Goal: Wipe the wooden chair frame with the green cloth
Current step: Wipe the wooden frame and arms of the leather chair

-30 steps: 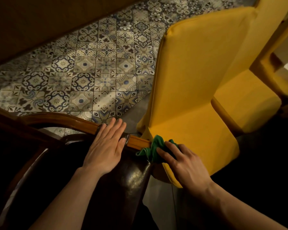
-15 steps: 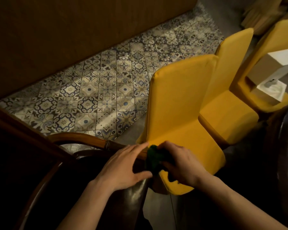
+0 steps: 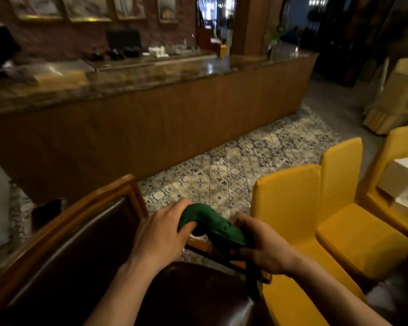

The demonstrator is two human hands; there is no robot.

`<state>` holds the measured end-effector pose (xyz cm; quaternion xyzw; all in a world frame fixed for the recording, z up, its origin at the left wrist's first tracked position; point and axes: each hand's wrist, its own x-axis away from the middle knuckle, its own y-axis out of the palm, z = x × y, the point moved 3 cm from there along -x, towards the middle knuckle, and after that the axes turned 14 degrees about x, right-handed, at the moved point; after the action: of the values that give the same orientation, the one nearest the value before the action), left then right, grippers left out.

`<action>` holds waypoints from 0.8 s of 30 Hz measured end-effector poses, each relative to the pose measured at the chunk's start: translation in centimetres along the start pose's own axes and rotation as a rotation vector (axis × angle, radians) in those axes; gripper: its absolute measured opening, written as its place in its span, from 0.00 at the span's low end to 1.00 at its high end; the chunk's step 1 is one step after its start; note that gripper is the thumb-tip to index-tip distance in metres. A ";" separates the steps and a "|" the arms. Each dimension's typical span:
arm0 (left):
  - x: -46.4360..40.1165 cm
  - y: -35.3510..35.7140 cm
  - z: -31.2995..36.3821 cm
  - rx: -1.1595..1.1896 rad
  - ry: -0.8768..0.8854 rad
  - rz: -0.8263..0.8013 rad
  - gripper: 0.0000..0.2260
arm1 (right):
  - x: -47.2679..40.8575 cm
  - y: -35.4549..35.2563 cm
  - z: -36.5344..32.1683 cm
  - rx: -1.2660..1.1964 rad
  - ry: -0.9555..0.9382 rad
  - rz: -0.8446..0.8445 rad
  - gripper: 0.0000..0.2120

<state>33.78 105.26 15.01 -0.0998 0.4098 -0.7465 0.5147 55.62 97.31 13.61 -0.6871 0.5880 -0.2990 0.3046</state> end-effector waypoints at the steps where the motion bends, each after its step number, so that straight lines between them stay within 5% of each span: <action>1: 1.1 -2.6 0.3 -0.022 0.008 0.032 0.11 | 0.3 -0.4 -2.2 0.114 -0.031 0.029 0.16; 5: 3.2 -9.3 0.9 -0.037 0.002 0.072 0.09 | 0.7 -2.2 -7.6 0.275 -0.102 0.103 0.08; 15: 5.2 -19.5 4.9 -0.262 -0.020 0.174 0.08 | 0.0 -10.0 -18.3 0.510 -0.209 0.304 0.10; 24: 5.5 -24.7 10.4 -0.398 -0.112 0.263 0.07 | -1.4 -15.7 -23.4 0.512 -0.369 0.276 0.13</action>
<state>20.26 98.65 37.86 -0.1864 0.5293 -0.5710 0.5993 47.26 99.10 40.49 -0.5448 0.5164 -0.2634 0.6059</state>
